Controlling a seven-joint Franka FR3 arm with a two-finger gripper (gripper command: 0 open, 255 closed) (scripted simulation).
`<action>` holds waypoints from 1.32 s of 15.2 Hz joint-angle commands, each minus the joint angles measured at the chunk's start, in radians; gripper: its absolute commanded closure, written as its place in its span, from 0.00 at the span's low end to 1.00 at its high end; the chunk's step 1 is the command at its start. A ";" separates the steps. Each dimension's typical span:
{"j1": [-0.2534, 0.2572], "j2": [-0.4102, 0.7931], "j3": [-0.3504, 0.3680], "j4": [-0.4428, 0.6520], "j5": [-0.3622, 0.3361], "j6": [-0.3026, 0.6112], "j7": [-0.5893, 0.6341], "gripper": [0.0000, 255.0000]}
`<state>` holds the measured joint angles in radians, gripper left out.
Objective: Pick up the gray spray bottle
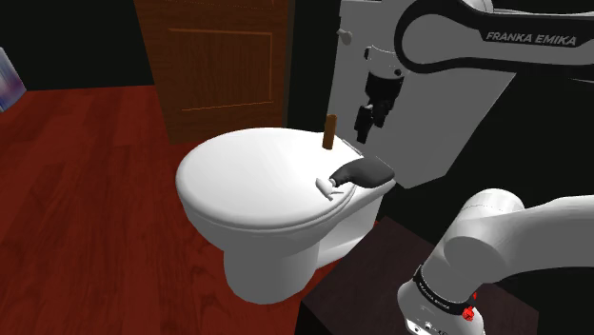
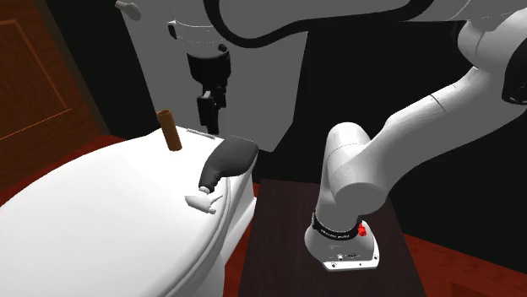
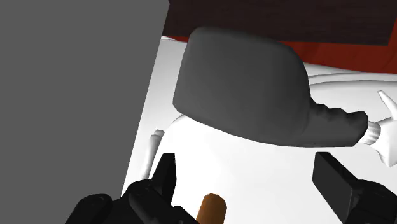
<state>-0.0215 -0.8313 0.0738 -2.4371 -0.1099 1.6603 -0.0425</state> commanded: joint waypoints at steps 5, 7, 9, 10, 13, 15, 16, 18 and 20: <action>0.190 -0.002 -0.097 -0.113 -0.033 0.147 -0.420 0.00; 0.284 -0.012 -0.150 -0.169 -0.047 0.206 -0.632 0.00; 0.348 -0.024 -0.188 -0.208 -0.059 0.239 -0.775 0.00; 0.348 -0.024 -0.190 -0.221 -0.061 0.253 -0.773 0.00; 0.346 -0.021 -0.194 -0.260 -0.066 0.294 -0.770 0.00; 0.345 -0.017 -0.196 -0.285 -0.069 0.322 -0.768 0.00; 0.343 -0.013 -0.198 -0.304 -0.072 0.345 -0.766 0.00; 0.343 -0.014 -0.199 -0.304 -0.072 0.345 -0.766 0.00; 0.343 -0.014 -0.199 -0.305 -0.073 0.346 -0.767 1.00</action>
<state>0.3216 -0.8455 -0.1252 -2.7409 -0.1822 2.0044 -0.8090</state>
